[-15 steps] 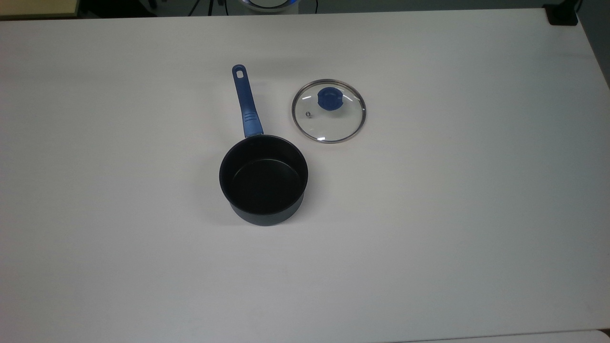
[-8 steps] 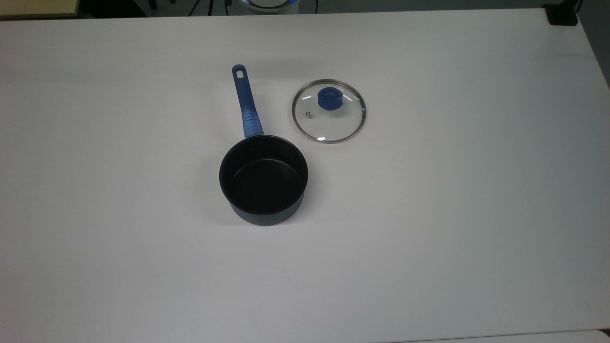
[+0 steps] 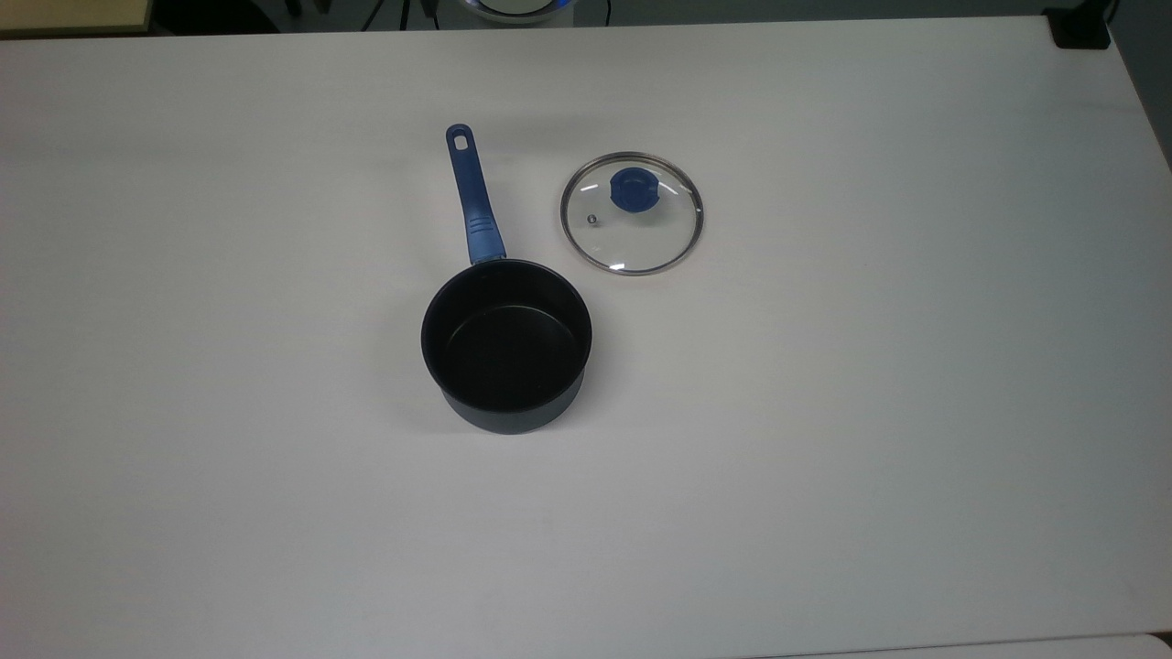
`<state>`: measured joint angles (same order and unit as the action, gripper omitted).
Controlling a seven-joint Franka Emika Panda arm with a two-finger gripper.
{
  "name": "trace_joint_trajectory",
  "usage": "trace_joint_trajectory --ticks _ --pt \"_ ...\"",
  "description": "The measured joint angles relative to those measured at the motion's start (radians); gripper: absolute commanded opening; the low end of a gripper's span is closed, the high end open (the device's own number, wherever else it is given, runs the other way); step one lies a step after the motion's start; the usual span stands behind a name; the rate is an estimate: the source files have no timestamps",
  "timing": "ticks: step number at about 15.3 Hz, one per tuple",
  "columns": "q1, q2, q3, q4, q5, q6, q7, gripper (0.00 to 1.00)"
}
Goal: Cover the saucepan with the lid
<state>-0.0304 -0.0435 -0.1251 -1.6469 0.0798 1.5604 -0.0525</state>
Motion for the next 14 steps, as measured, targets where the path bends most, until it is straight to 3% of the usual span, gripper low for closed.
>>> trace_joint_trajectory --ticks 9,12,14 --pt "0.007 0.035 0.010 0.018 0.000 0.000 -0.008 1.00" --pt "0.059 0.053 0.030 -0.019 0.001 0.023 -0.010 1.00" --pt "0.123 0.055 0.035 -0.085 0.001 0.129 0.029 1.00"
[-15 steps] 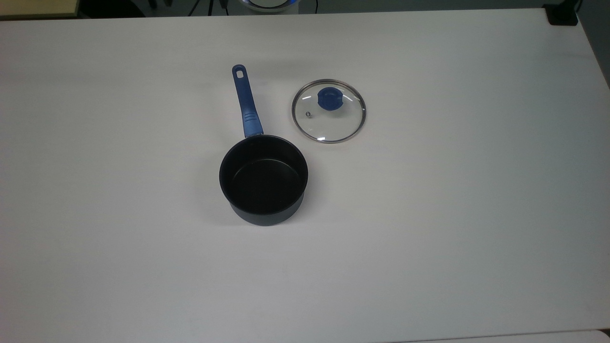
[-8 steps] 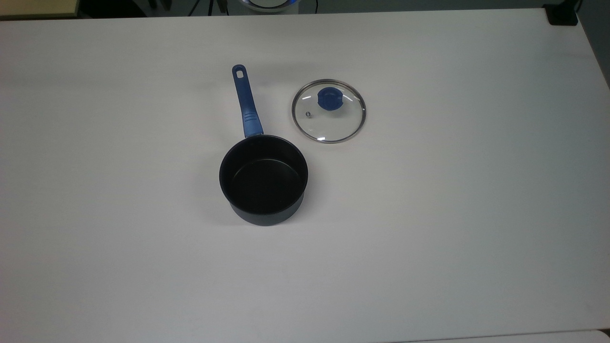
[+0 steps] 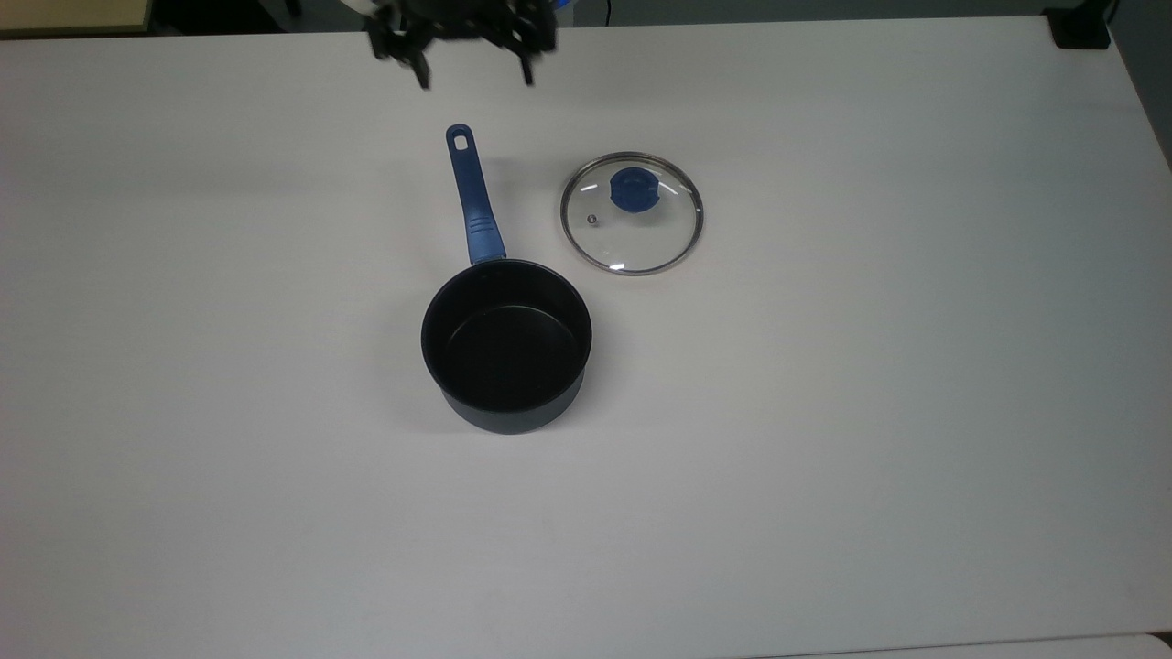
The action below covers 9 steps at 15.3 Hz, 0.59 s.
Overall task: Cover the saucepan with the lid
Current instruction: 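Move the gripper over the glass lid's blue knob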
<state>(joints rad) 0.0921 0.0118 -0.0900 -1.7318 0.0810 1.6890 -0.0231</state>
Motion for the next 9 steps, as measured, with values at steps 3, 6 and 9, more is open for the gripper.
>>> trace_joint_trajectory --ticks 3,6,9 --pt "0.034 -0.017 0.014 -0.083 0.000 0.093 0.029 1.00" --pt "0.078 -0.053 0.041 -0.165 0.000 0.137 0.038 1.00" --pt "0.141 -0.094 0.047 -0.245 0.000 0.152 0.050 1.00"
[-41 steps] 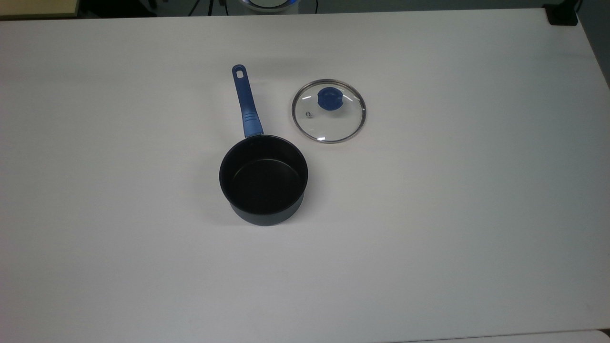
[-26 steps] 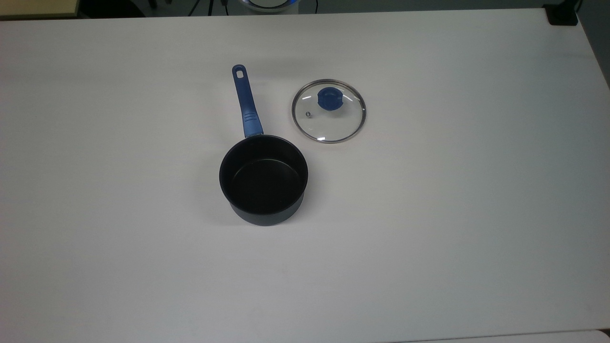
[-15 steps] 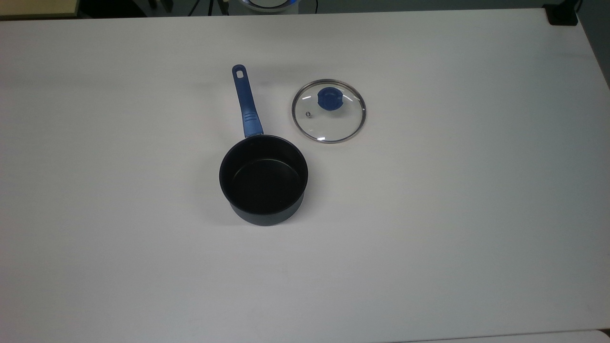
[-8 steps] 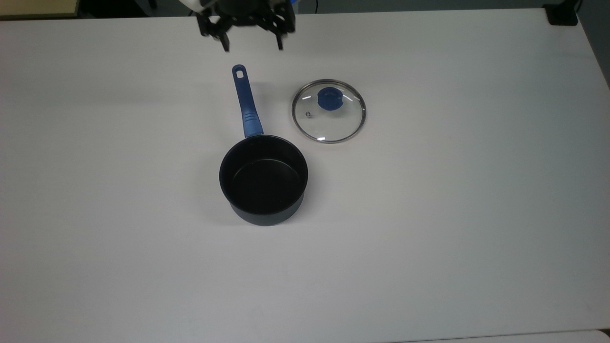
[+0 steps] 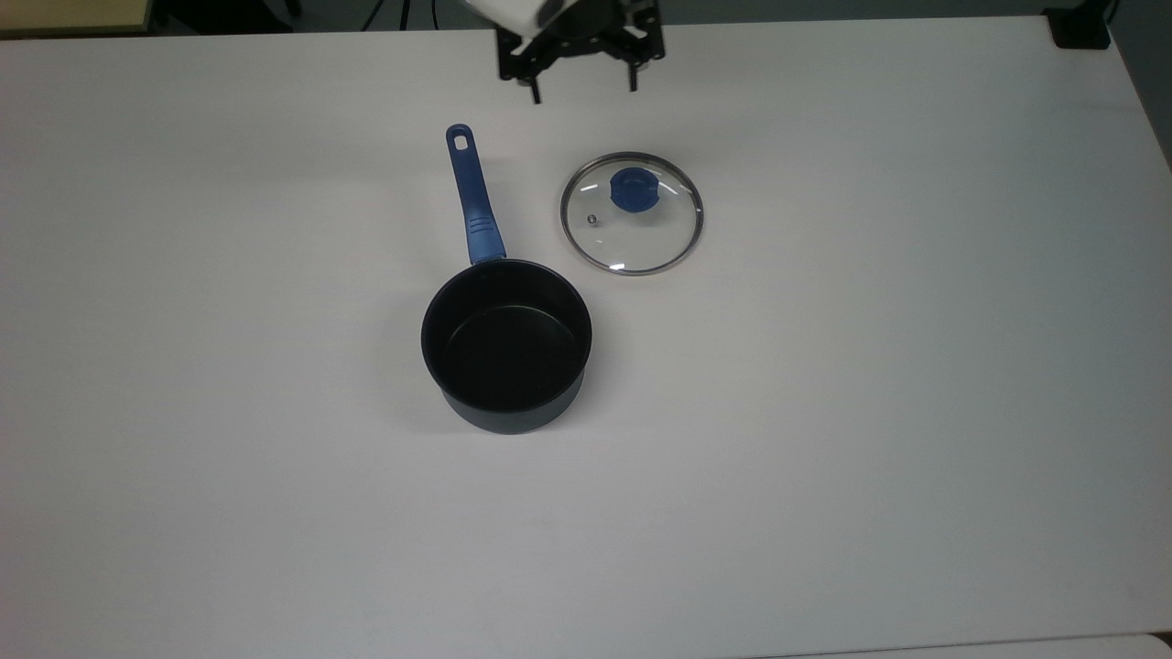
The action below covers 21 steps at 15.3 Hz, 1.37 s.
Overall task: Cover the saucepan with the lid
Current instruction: 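Move the gripper over the glass lid's blue knob, then lower the gripper and close it on the blue knob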
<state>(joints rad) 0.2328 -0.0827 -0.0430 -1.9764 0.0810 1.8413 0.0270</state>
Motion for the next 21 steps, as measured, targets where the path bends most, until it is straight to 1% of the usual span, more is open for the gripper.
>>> trace_joint_trajectory --ticks 3,6,7,9,11,13,16,18,20,21 --pt "0.059 -0.011 0.008 -0.062 0.000 0.079 0.034 1.00" --pt "0.097 0.006 0.009 -0.098 -0.007 0.123 0.060 1.00" --pt "0.112 0.028 0.009 -0.107 -0.030 0.158 0.102 1.00" --pt "0.121 0.065 0.010 -0.109 -0.054 0.187 0.145 1.00" --pt "0.124 0.103 0.011 -0.109 -0.059 0.192 0.153 1.00" --pt "0.135 0.159 0.016 -0.110 -0.062 0.235 0.164 1.00" --pt "0.150 0.227 0.016 -0.109 -0.087 0.300 0.217 1.00" --pt "0.151 0.243 0.016 -0.107 -0.091 0.305 0.229 0.95" --pt "0.151 0.257 0.016 -0.102 -0.098 0.305 0.241 0.83" --pt "0.151 0.264 0.016 -0.098 -0.100 0.306 0.244 0.79"
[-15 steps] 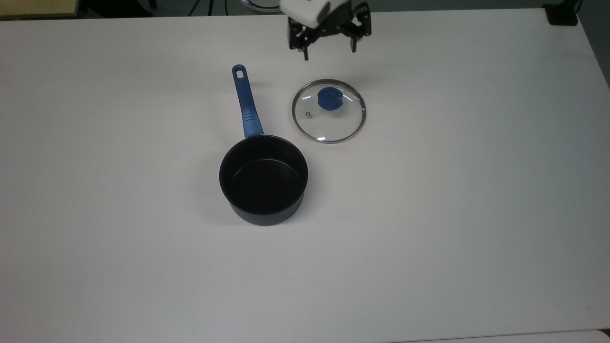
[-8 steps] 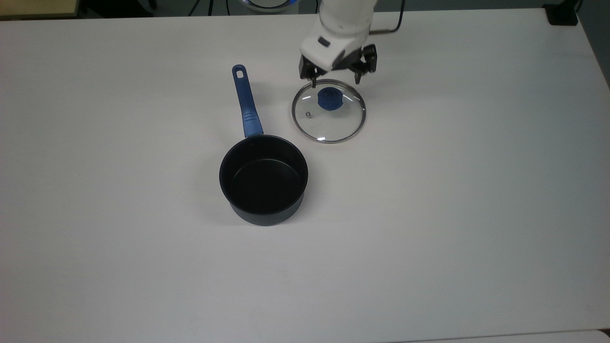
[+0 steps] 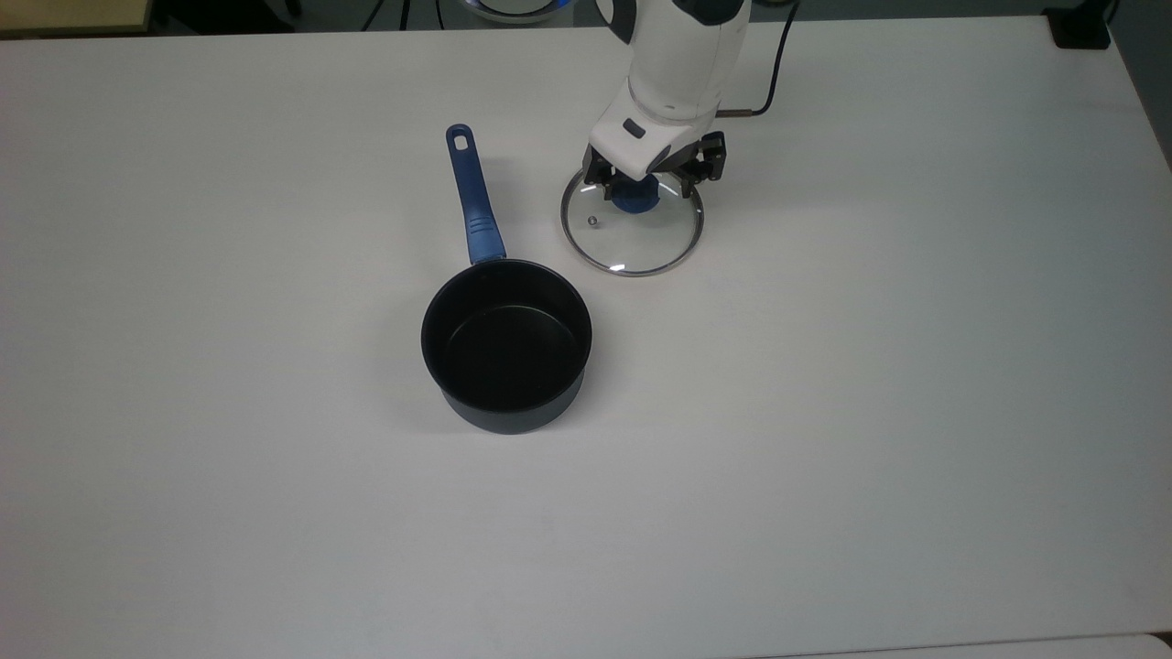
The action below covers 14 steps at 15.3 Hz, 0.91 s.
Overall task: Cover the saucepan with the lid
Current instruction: 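Lower the gripper and close it on the blue knob, then lift the glass lid and carry it over the saucepan rim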
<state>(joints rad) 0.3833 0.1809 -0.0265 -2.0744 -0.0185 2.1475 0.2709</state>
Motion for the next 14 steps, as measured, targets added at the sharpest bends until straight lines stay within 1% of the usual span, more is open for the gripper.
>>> trace_joint_trajectory --ticks 3,5,7,9,10,11,14 --pt "0.000 0.008 0.000 0.009 0.000 0.004 0.007 0.70" --pt "0.000 0.008 0.000 0.014 -0.001 0.004 0.009 0.63" --pt "0.000 0.008 0.000 0.018 -0.001 0.004 0.010 0.49" --pt "0.000 0.008 0.000 0.019 -0.001 0.004 0.010 0.37" --pt "0.000 0.008 0.000 0.019 -0.001 0.004 0.010 0.33" --pt "0.000 0.008 0.000 0.019 -0.001 0.004 0.010 0.31" --pt "0.000 0.005 0.000 0.023 -0.002 0.004 0.010 0.31"
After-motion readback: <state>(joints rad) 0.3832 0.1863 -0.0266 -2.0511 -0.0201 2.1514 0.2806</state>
